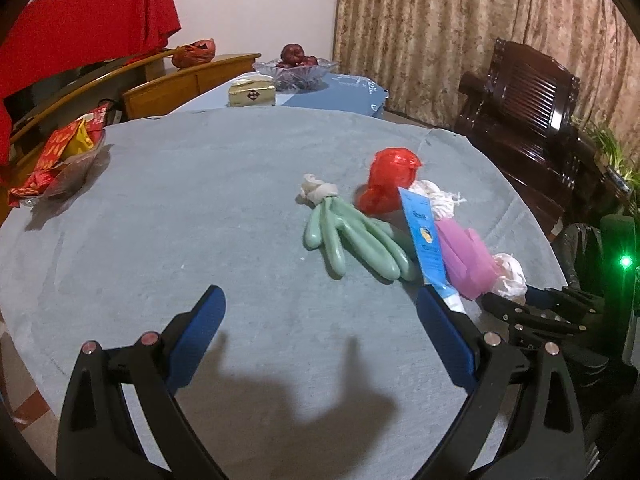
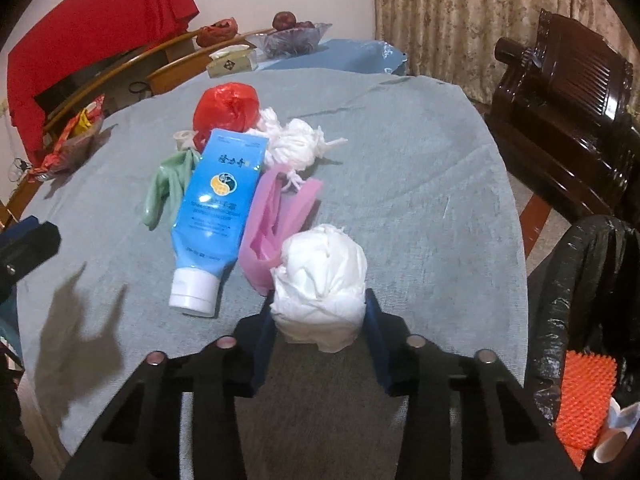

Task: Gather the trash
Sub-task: 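Grasp the white tissue ball with the right gripper and lift it, then grasp the blue toothpaste tube by its cap end with the left gripper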

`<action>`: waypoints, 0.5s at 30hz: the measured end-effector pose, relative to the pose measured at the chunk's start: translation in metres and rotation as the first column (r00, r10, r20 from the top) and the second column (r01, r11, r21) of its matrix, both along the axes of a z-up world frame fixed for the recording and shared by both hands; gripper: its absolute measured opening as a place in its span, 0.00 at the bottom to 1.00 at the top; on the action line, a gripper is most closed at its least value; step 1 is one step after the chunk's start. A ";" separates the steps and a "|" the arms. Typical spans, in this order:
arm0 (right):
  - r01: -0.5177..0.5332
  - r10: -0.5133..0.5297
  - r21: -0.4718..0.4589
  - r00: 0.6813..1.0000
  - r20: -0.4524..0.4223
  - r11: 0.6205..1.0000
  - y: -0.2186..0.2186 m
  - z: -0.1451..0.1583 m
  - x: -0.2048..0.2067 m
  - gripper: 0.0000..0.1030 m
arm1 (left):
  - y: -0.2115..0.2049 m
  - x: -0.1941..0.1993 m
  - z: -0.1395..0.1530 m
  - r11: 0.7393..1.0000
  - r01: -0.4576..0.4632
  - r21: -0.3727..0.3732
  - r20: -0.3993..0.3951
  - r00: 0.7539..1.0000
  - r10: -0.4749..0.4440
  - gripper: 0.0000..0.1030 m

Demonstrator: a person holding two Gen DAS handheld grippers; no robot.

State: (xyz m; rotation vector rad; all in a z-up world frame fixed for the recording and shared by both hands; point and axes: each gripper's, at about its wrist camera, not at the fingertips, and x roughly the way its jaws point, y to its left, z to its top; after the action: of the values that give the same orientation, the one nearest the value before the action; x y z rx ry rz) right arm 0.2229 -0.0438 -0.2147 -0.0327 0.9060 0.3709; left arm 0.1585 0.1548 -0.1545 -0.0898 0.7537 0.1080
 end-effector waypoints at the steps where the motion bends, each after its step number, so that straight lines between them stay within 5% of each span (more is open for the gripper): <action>1: 0.002 -0.002 0.006 1.000 -0.002 1.000 -0.001 0.001 0.000 0.35 | -0.002 0.001 0.000 1.000 0.004 0.000 -0.001 1.000 -0.004 0.91; 15: 0.056 -0.060 0.057 0.995 0.079 0.997 -0.032 0.043 -0.008 0.33 | -0.038 0.016 -0.008 0.997 0.071 -0.018 -0.006 0.997 -0.071 0.90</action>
State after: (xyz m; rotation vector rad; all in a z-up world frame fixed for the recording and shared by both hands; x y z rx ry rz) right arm 0.2150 -0.0759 -0.1719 0.0285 0.8146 0.3374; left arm 0.1749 0.1169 -0.1621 -0.0792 0.7634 0.0337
